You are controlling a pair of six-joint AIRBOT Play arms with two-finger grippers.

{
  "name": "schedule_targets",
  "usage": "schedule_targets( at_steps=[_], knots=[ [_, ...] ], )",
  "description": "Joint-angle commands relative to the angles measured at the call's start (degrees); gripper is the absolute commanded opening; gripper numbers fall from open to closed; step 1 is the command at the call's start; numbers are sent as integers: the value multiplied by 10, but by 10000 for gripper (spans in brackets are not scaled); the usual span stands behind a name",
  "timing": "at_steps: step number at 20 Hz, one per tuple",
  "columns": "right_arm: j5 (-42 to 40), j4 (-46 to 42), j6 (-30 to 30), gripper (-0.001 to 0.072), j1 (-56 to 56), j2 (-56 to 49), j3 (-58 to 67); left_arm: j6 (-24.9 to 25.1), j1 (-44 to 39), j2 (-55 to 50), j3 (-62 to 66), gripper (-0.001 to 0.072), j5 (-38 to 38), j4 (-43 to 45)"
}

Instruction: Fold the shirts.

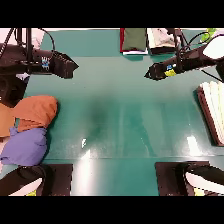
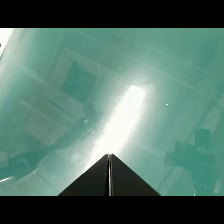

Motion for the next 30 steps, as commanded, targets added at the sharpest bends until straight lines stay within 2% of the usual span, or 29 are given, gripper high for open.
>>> schedule_targets(
  at_steps=[1,11,14,15,16,17,18,19,21,23,26,30],
  knots=[
    [-1,0,0,20,1,0,0,0,0,0,0,23,0,0],
    [0,0,0,20,1,0,0,0,0,0,0,23,1,0],
    [0,0,0,20,1,0,0,3,0,0,0,23,81,0],
    [0,0,0,20,1,0,0,18,2,0,0,23,84,28],
    [1,0,0,20,1,0,0,2,9,0,0,25,63,85],
    [3,0,0,20,1,0,0,-33,27,0,-6,175,32,143],
    [3,0,0,20,1,0,0,-70,52,0,-19,503,5,189],
    [1,0,0,20,1,0,0,-97,87,0,-41,620,-23,221],
    [1,0,0,20,1,0,0,-95,162,0,-105,622,-51,230],
    [0,0,0,20,1,0,0,-95,220,0,-186,622,-42,230],
    [0,0,0,20,1,0,0,-95,285,0,-306,623,10,229],
    [-1,0,0,20,1,-1,0,-95,322,0,-391,622,69,223]
  ],
)
